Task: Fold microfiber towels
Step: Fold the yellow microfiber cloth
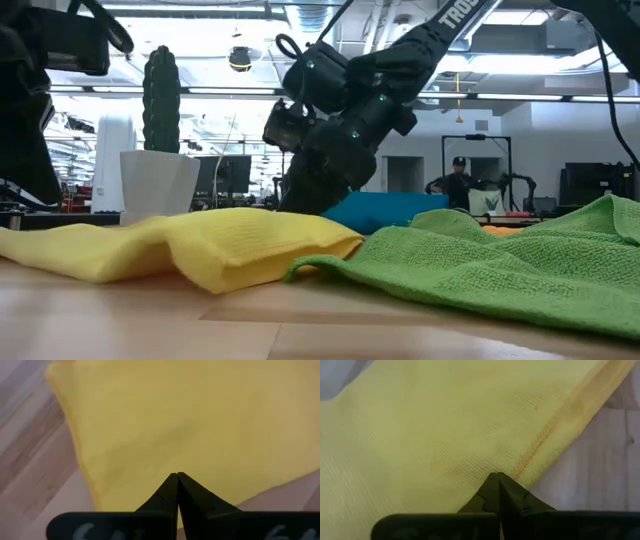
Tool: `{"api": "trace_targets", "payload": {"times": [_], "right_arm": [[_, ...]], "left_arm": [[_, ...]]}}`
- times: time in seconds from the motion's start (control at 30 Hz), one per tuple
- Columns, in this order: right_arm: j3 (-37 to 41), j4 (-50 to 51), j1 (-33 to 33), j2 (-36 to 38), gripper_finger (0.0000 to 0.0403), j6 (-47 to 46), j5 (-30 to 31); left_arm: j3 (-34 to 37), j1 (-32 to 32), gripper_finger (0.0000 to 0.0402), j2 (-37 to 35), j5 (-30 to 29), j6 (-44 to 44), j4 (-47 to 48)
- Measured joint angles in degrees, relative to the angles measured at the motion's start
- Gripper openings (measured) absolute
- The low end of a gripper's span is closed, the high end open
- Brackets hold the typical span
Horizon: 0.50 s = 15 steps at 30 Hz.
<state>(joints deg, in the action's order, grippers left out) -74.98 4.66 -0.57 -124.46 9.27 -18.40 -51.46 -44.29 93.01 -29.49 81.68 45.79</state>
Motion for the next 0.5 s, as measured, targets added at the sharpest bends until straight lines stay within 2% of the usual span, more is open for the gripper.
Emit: {"api": "trace_targets", "payload": {"times": [0.13,0.23,0.3,0.37,0.5], "right_arm": [[0.1,0.2,-0.7,1.0,0.0023,-0.4,2.9],[0.4,2.4,0.1,3.7,0.0024,1.9,3.3],[0.1,2.6,1.1,6.6,0.0026,3.8,3.2],[-0.3,2.6,2.1,10.9,0.0032,6.2,1.7],[-0.4,6.8,1.7,14.9,0.0056,10.9,-3.5]], "left_arm": [[0.0,-0.5,0.0000,-0.6,-0.2,2.8,0.1],[-1.2,-0.9,0.0000,-1.6,-5.3,7.4,-2.5],[-2.1,-1.2,0.0000,-1.8,-11.5,9.2,-8.5],[-2.1,-1.4,0.0000,-1.2,-15.6,7.0,-18.0],[-1.9,0.2,0.0000,3.9,-13.1,-2.5,-31.8]]}}
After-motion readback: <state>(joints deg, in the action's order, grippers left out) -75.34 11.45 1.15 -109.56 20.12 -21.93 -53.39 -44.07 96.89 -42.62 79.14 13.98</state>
